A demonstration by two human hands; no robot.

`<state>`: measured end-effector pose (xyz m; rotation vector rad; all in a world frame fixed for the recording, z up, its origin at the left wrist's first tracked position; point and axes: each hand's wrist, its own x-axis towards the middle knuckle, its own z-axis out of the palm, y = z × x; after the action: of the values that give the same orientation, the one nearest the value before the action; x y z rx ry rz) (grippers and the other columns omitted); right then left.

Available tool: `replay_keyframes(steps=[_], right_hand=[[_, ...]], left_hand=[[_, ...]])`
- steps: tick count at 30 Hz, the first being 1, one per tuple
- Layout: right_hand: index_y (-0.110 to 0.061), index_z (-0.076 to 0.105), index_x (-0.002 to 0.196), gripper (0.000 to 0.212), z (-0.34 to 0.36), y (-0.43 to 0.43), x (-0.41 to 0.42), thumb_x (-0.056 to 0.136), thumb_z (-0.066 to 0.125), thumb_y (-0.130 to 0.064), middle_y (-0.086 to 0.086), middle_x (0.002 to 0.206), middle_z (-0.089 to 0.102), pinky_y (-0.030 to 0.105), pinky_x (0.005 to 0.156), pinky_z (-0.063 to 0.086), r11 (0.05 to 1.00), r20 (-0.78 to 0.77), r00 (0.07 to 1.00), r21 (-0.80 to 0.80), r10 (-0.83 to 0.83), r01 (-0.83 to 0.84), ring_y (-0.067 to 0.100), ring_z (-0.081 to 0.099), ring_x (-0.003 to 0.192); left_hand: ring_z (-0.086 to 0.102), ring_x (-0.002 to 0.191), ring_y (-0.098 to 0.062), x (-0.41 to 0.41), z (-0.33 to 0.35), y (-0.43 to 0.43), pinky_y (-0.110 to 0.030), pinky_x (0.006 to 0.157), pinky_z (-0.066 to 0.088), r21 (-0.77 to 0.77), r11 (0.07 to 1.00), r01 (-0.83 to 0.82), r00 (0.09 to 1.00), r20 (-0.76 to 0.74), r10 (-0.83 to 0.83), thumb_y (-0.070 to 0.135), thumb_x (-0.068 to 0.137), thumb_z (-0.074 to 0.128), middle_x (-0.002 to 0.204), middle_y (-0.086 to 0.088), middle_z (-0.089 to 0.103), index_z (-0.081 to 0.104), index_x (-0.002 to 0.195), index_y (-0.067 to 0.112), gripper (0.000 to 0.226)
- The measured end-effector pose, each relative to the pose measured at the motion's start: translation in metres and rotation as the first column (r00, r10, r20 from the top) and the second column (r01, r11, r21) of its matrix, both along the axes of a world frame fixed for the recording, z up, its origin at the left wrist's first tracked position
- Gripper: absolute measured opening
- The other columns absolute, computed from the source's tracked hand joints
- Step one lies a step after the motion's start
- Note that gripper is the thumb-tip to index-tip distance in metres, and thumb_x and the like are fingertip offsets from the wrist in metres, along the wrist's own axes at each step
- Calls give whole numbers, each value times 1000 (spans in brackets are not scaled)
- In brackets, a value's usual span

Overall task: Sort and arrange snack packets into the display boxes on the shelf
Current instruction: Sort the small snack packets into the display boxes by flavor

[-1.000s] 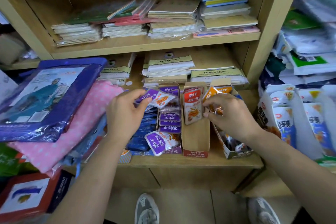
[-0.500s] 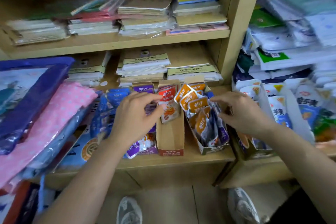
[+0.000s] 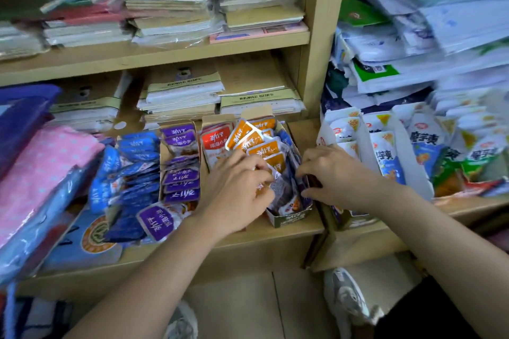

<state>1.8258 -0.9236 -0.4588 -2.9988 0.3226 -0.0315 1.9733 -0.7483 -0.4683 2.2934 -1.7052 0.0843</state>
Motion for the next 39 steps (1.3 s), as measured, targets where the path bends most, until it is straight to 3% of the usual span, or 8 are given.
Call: replay_keyframes(steps=[4, 9, 14, 19, 25, 28, 33, 39], right_hand=[[-16, 73, 97, 36, -7, 4, -1, 69, 87, -35, 5, 93, 63, 38, 83, 43, 1000, 75, 997, -8, -26, 27, 27, 60, 89], [-14, 58, 90, 43, -13, 19, -6, 65, 84, -37, 4, 81, 65, 34, 72, 38, 993, 200, 978, -88, -63, 82, 28, 62, 77], [-12, 58, 75, 54, -15, 23, -6, 49, 91, -46, 6, 68, 63, 37, 75, 46, 966, 117, 982, -198, -147, 168, 29, 62, 69], [-16, 49, 54, 41, -16, 25, 0, 44, 86, -3, 3, 52, 50, 32, 61, 44, 982, 238, 967, -135, -94, 129, 25, 50, 50], [-15, 56, 81, 12, -9, 27, 0, 91, 62, -10, -5, 59, 50, 29, 47, 32, 929, 489, 795, 273, -358, 250, 15, 47, 50], [-20, 59, 94, 4, 4, 38, -1, 97, 60, -18, -8, 64, 57, 23, 48, 36, 890, 618, 652, 396, -440, 225, 9, 52, 53], [-30, 54, 97, 13, 15, 59, 15, 99, 61, -19, 0, 79, 69, 42, 52, 53, 788, 641, 545, 613, -540, 60, 18, 67, 66], [-22, 58, 97, 8, 14, 74, 41, 97, 64, -16, -2, 90, 71, 24, 50, 57, 633, 539, 575, 773, -616, -47, 14, 73, 80]], left_hand=[[36, 113, -13, -18, -8, -5, -35, 83, 45, 75, 997, -33, 999, -24, 35, 81, 77, 48, 118, 19, 49, 73, 96, 38, 53], [47, 107, -12, -17, -17, -9, -39, 84, 48, -110, 993, -49, 986, -161, 31, 40, 85, 73, 103, 19, 63, 67, 82, 35, 7], [64, 75, -13, -5, -1, 4, -38, 57, 48, -263, 920, -292, 814, -572, 95, 16, 86, 72, 76, 5, 65, 58, 74, 24, 20], [71, 76, -10, 11, 19, 20, -32, 56, 51, -312, 802, -510, 643, -757, 115, 8, 92, 67, 81, -5, 71, 53, 79, 10, 19], [58, 71, -17, 50, 34, 55, -35, 63, 44, -441, 588, -678, 599, -795, 95, 20, 87, 68, 76, -9, 66, 57, 75, 26, 18], [61, 68, -11, 68, 38, 70, -32, 67, 47, -489, 486, -724, 586, -808, 61, 18, 84, 69, 69, 9, 68, 58, 75, 30, 18], [66, 74, -12, 90, 36, 95, -34, 69, 49, -509, 386, -769, 577, -813, 78, 22, 85, 68, 78, 8, 72, 58, 86, 31, 14], [72, 81, -20, 110, 21, 105, -48, 77, 57, -365, 505, -782, 527, -820, 224, 8, 93, 67, 87, 4, 73, 55, 93, 28, 23]])
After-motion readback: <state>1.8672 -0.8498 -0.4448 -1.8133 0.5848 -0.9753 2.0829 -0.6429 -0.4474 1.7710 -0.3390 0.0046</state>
